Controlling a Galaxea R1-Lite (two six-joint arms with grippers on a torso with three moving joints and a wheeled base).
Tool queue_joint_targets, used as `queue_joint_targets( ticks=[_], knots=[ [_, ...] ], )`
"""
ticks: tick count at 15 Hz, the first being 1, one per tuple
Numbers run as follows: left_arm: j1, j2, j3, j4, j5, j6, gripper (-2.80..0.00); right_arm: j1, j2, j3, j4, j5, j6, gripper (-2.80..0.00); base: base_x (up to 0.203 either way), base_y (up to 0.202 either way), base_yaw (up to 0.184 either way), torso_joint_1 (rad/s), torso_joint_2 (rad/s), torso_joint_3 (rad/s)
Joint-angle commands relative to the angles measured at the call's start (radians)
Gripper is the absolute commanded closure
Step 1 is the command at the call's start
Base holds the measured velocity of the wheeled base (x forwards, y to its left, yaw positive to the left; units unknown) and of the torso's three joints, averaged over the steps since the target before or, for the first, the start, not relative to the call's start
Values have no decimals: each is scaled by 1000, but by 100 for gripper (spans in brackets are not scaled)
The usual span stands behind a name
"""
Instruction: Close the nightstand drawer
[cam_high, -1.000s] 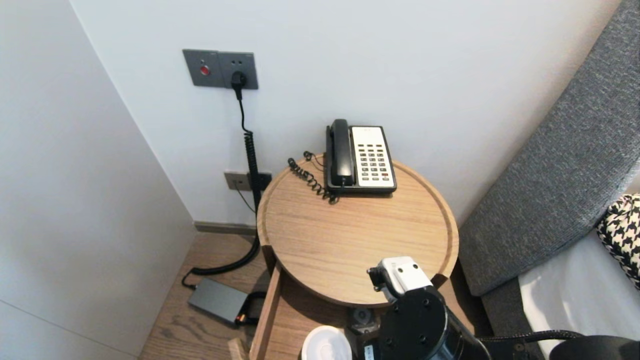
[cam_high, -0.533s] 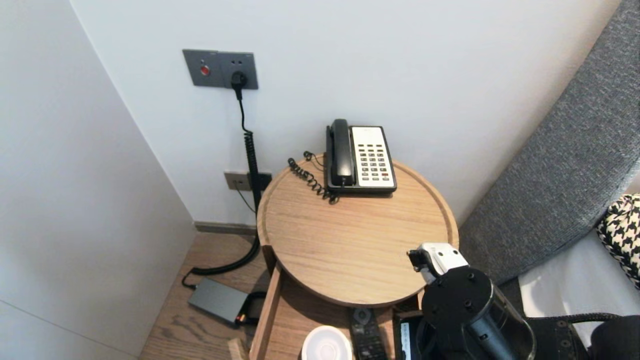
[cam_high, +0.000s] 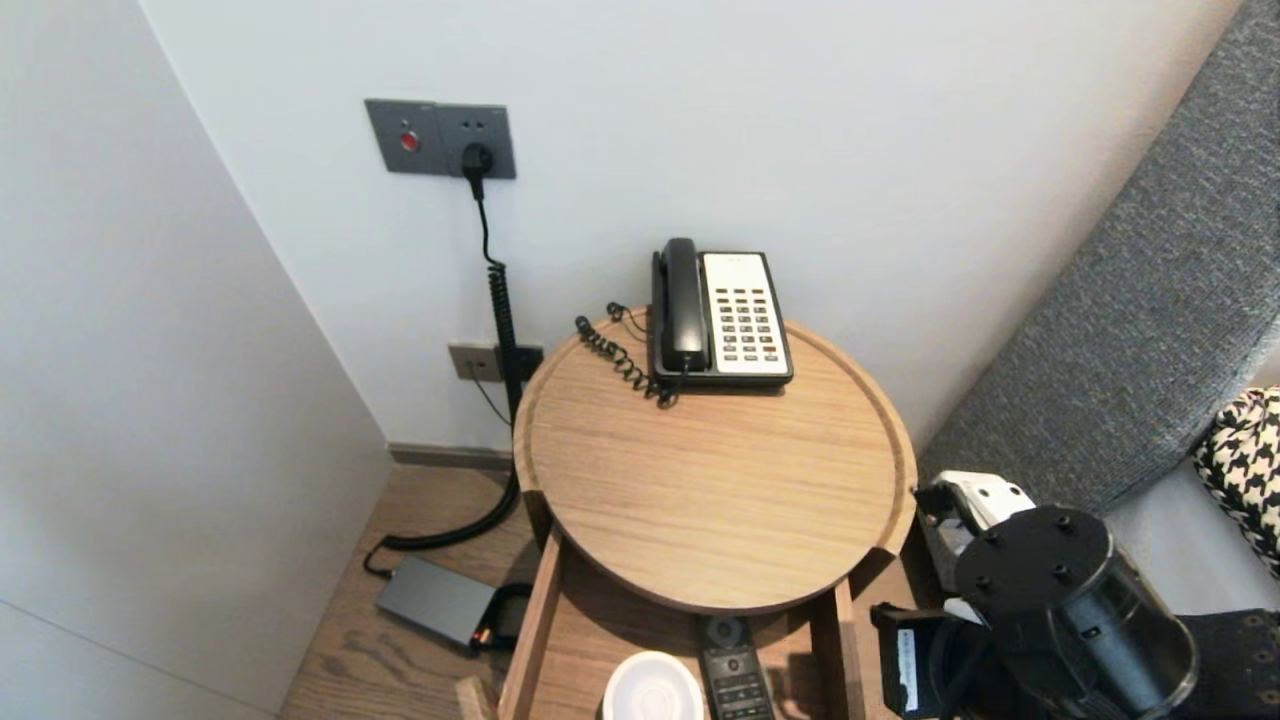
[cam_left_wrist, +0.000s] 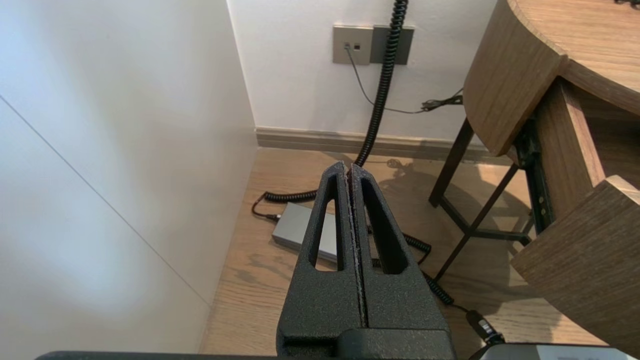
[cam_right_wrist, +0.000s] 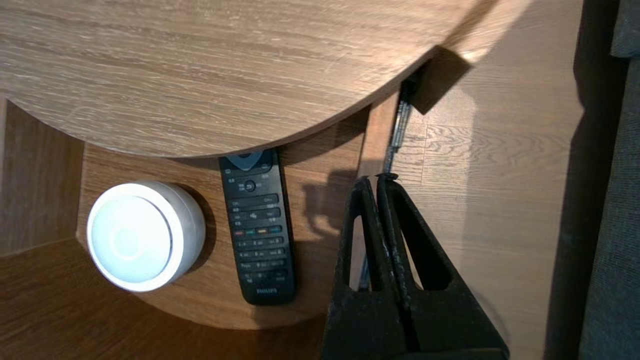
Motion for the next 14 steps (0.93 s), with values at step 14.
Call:
queue_joint_targets(
  ticks=[14],
  knots=[
    [1, -1, 14, -1, 0, 0, 0, -2, -236, 68, 189, 8, 4, 0, 0, 0, 0, 0, 0, 0]
  ],
)
